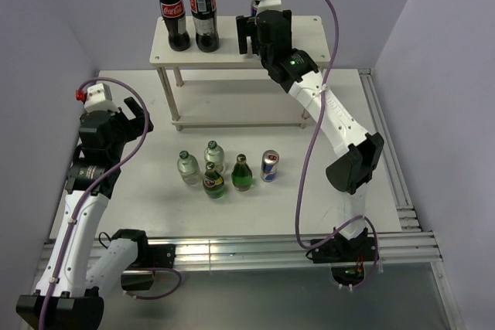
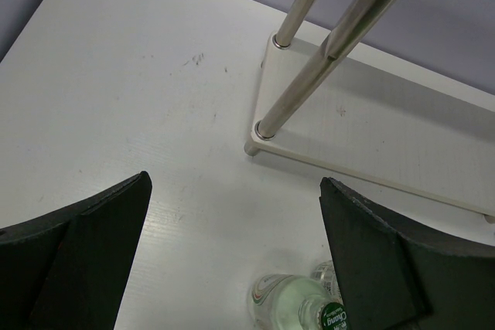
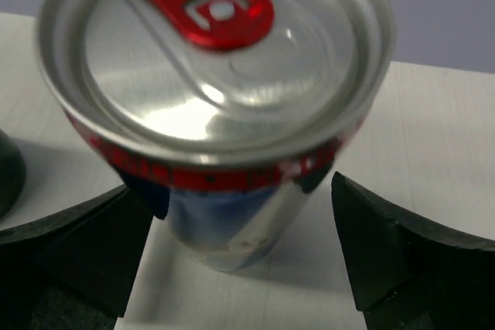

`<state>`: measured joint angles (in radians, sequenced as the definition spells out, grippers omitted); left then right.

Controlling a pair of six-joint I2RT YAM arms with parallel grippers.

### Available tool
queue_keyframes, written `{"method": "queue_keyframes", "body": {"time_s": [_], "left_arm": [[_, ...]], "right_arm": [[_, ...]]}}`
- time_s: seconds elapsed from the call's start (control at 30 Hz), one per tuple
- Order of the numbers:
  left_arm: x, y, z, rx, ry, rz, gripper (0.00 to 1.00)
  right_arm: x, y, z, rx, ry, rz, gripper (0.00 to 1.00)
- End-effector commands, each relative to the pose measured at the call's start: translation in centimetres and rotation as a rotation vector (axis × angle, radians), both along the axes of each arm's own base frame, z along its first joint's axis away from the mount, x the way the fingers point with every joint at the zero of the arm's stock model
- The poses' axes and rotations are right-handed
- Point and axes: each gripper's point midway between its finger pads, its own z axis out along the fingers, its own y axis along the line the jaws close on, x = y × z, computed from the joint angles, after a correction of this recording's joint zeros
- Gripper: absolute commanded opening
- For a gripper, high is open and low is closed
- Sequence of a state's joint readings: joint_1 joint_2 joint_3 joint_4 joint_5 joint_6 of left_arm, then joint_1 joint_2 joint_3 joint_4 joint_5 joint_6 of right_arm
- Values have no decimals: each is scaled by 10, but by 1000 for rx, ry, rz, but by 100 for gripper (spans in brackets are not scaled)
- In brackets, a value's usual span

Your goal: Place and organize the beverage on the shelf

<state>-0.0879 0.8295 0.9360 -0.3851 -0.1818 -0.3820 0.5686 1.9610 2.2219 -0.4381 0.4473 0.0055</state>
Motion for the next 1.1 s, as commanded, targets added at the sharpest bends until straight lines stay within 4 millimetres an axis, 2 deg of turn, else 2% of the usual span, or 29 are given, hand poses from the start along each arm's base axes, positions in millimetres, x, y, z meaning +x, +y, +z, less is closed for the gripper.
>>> {"method": "queue_keyframes", "body": {"time_s": [0.0, 0.07, 0.1, 0.23, 0.27, 0.3, 0.33, 0.37, 0.4, 0.43, 0.47, 0.53, 0.57, 0.6, 0.63, 0.67, 0.73, 0.77, 0.83, 0.87, 0.93, 1.07], "left_arm": [[2, 4, 2, 16, -9, 14, 97], [2, 4, 2, 16, -8, 14, 97], [2, 4, 1, 17, -6, 15, 97], [2, 5, 1, 17, -6, 18, 97], [2, 5, 2, 17, -7, 18, 97], [2, 5, 1, 16, -6, 17, 97], [2, 5, 0, 17, -3, 17, 97], [3, 6, 1, 18, -4, 18, 97], [2, 6, 1, 17, -3, 20, 97], [3, 6, 2, 17, -6, 20, 97], [2, 6, 2, 17, -6, 21, 97], [2, 7, 3, 17, -10, 25, 97], [2, 8, 2, 17, -9, 28, 97], [2, 8, 2, 16, -8, 28, 97], [2, 8, 2, 16, -8, 28, 97], [3, 7, 1, 15, -5, 25, 97], [4, 6, 0, 13, -2, 21, 97], [4, 5, 1, 13, -3, 15, 97], [4, 5, 1, 10, -1, 12, 97], [4, 4, 1, 11, -1, 10, 97], [4, 5, 1, 10, -1, 11, 97], [4, 5, 1, 11, -1, 12, 97]], "right_arm": [[-26, -22, 58, 64, -118, -22, 100], [-31, -22, 52, 93, -99, -22, 100], [-38, -24, 58, 105, -107, -20, 100], [-59, -27, 58, 135, -110, 2, 100], [-62, -26, 47, 127, -88, 7, 100], [-72, -28, 55, 138, -101, 16, 100], [-78, -25, 44, 134, -75, 28, 100], [-83, -25, 41, 137, -67, 32, 100], [-97, -29, 49, 152, -77, 46, 100], [-105, -29, 45, 158, -62, 51, 100], [-125, -31, 35, 153, -50, 54, 100], [-148, -29, 26, 149, -84, 69, 100], [-168, -45, -3, 120, -72, 13, 100], [-192, -24, -17, 126, -64, 84, 100], [-205, -19, -26, 175, -78, 103, 100], [-225, -27, -63, 172, -47, 107, 100], [-254, -18, -95, 275, 6, 135, 100], [-267, -25, -122, 285, 48, 143, 100], [-284, -26, -149, 338, 110, 155, 100], [-291, -33, -169, 334, 133, 142, 100], [-301, -31, -189, 342, 171, 149, 100], [-302, -37, -231, 295, 238, 76, 100]]}}
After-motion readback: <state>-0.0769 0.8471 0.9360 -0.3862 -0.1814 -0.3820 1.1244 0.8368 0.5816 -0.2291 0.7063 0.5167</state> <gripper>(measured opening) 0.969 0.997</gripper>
